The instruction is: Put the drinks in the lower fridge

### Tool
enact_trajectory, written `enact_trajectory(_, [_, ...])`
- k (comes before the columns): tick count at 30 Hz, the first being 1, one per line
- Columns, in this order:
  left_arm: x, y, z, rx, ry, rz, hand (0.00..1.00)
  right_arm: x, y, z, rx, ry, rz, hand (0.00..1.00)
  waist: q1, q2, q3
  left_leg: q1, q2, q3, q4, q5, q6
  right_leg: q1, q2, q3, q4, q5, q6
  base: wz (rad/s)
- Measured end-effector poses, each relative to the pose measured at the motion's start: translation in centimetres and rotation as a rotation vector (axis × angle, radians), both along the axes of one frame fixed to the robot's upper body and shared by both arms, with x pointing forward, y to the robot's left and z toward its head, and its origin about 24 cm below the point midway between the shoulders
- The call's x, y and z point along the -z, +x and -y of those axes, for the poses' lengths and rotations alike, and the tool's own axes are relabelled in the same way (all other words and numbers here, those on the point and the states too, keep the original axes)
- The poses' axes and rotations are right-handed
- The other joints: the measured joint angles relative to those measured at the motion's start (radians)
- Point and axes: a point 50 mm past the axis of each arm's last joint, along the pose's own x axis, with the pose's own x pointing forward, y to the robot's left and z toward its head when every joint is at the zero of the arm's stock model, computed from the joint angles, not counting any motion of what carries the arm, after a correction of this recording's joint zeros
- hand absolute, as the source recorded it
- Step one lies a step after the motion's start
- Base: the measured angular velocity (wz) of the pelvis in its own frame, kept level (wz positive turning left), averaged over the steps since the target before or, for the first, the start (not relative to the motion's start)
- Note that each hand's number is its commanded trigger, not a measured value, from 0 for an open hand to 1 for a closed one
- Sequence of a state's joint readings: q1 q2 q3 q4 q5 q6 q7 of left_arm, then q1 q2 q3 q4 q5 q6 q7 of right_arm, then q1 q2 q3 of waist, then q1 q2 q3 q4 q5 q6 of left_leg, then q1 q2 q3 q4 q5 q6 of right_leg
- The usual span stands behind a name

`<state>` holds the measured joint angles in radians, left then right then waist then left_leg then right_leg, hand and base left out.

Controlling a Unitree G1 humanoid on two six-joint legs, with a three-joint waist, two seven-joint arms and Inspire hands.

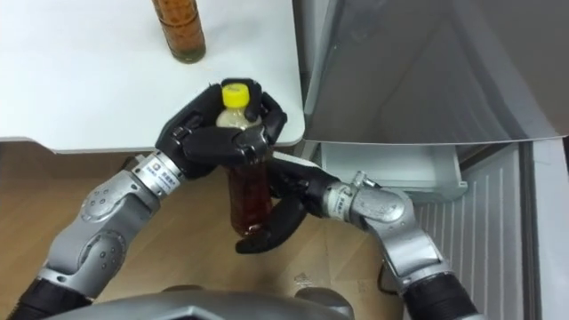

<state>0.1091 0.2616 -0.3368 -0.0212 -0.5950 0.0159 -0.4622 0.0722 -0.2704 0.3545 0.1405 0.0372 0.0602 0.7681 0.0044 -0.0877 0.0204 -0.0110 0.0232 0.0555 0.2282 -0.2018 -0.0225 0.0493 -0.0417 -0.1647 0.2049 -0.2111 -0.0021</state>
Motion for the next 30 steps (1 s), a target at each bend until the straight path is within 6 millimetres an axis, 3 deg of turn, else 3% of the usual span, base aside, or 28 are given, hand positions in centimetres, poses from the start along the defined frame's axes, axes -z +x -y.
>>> enact_trajectory(15, [-0.4, 0.0, 0.5, -0.006, 0.036, 0.041, 1.0, -0.2, 0.0, 0.5, 0.001, 0.032, -0.022, 0.0, 0.005, 0.004, 0.0002, -0.013, 0.001, -0.006, 0.025, 0.0, 0.0, -0.002, 0.0, 0.001, 0.008, 0.0, 0.0, 0.0])
enact_trajectory(16, [-0.5, 0.0, 0.5, -0.003, 0.041, 0.048, 1.0, -0.2, 0.0, 0.5, 0.004, 0.04, -0.024, 0.22, 0.005, 0.004, 0.0002, -0.013, 0.001, -0.007, 0.025, 0.0, 0.0, -0.001, 0.0, 0.0, 0.009, 0.0, 0.0, 0.0])
enact_trajectory(17, [-0.7, 0.1, 0.6, 0.003, 0.049, 0.063, 1.0, -0.3, 0.1, 0.6, 0.009, 0.049, -0.026, 0.75, 0.005, 0.004, 0.0006, -0.013, 0.001, -0.008, 0.026, 0.0, 0.0, -0.001, 0.0, -0.001, 0.01, 0.0, 0.0, 0.0])
enact_trajectory(18, [-0.8, 0.2, 0.6, 0.009, 0.051, 0.072, 1.0, -0.3, 0.1, 0.6, 0.013, 0.056, -0.027, 1.0, 0.005, 0.004, 0.0008, -0.013, 0.001, -0.008, 0.027, 0.0, 0.0, -0.001, -0.001, -0.001, 0.012, 0.0, 0.0, 0.0])
enact_trajectory(30, [-1.2, 0.0, 1.5, 0.049, 0.046, 0.118, 1.0, 0.0, -0.2, 0.3, 0.059, 0.178, -0.096, 1.0, 0.007, 0.013, 0.0017, -0.021, 0.001, -0.002, 0.027, 0.0, 0.0, -0.015, -0.001, -0.003, 0.016, 0.001, 0.0, 0.0])
